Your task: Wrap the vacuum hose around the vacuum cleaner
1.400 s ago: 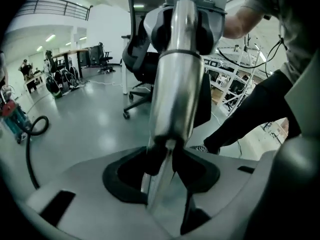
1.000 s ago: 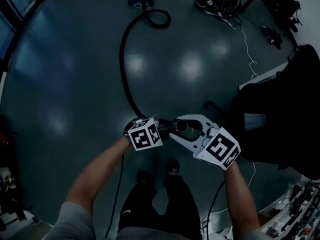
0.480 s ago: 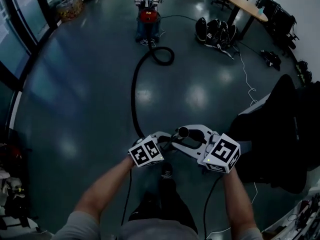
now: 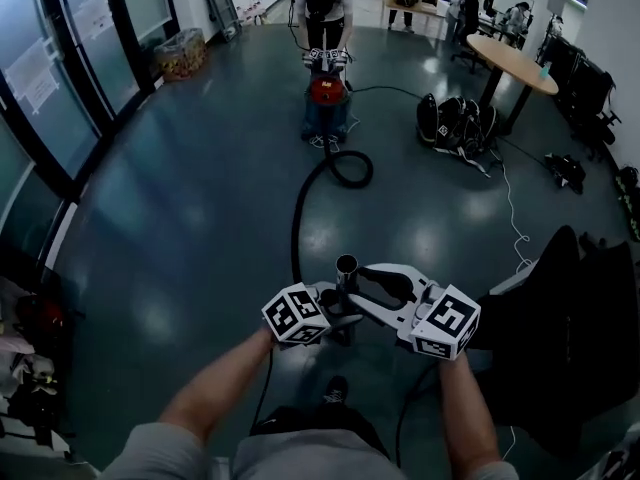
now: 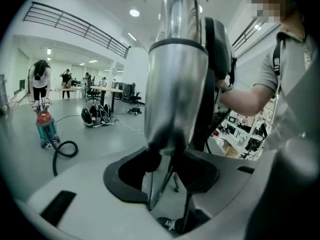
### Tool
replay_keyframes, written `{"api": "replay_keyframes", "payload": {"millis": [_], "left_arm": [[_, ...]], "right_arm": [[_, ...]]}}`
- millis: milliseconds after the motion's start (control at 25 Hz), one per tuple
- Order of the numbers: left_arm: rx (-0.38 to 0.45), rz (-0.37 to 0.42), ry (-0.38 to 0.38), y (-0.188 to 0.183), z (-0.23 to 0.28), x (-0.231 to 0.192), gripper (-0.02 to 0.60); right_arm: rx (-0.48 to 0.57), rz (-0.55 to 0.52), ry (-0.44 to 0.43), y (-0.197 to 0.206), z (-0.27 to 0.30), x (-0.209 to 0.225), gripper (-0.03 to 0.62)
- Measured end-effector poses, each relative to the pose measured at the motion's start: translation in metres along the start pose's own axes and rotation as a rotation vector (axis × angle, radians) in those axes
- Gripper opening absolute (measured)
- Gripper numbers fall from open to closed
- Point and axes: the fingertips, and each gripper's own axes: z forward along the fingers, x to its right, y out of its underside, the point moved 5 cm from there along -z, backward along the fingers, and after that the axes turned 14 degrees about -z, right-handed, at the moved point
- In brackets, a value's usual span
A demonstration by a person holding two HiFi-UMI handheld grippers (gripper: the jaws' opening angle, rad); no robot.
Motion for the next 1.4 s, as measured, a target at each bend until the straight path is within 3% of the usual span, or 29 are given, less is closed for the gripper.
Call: {"api": "replay_keyframes", "payload": {"millis": [160, 280, 480, 520, 640, 800, 920, 1120, 1200, 1400], "left_arm": [[0.055, -0.063, -0.005, -0.027, -0.005, -0.025, 0.176], [0.126, -0.102, 0.012, -0.052, -0.009, -0.044, 0.176], [0.218, -0.161, 0.054, -0.085, -0.012, -0.078, 0.176], [0.226, -0.171, 0.057, -0.091, -0.015, -0.086, 0.176], [0.223, -0.207, 0.056, -0.11, -0.029, -0.116, 0.176], [0.222, -0.25, 0.088, -0.136, -0.045, -0.151, 0.176], [0.236, -0.262, 0.14, -0.16, -0.053, -0.167, 0.176], [0.274, -0.281, 0.199, -0.194, -0.074, -0.189, 0.176], [0.299, -0.293, 0.206, -0.205, -0.081, -0.2, 0.176], [0.382, -0.301, 0.218, -0.226, -0.088, -0.231, 0.176]], "right_arm": [[0.016, 0.005, 0.069, -0.007, -0.02, 0.03, 0.153], [-0.005, 0.062, 0.131, 0.009, -0.026, 0.048, 0.153], [-0.169, 0.168, 0.184, 0.078, -0.014, 0.063, 0.155], [-0.204, 0.188, 0.184, 0.091, -0.006, 0.065, 0.182], [-0.306, 0.253, 0.176, 0.127, 0.027, 0.076, 0.256], [-0.433, 0.308, 0.169, 0.171, 0.075, 0.092, 0.256], [-0.468, 0.315, 0.215, 0.195, 0.103, 0.11, 0.256], [-0.456, 0.28, 0.296, 0.196, 0.136, 0.14, 0.253], [-0.461, 0.243, 0.318, 0.188, 0.142, 0.154, 0.164], [-0.497, 0.201, 0.323, 0.177, 0.15, 0.185, 0.152]]}}
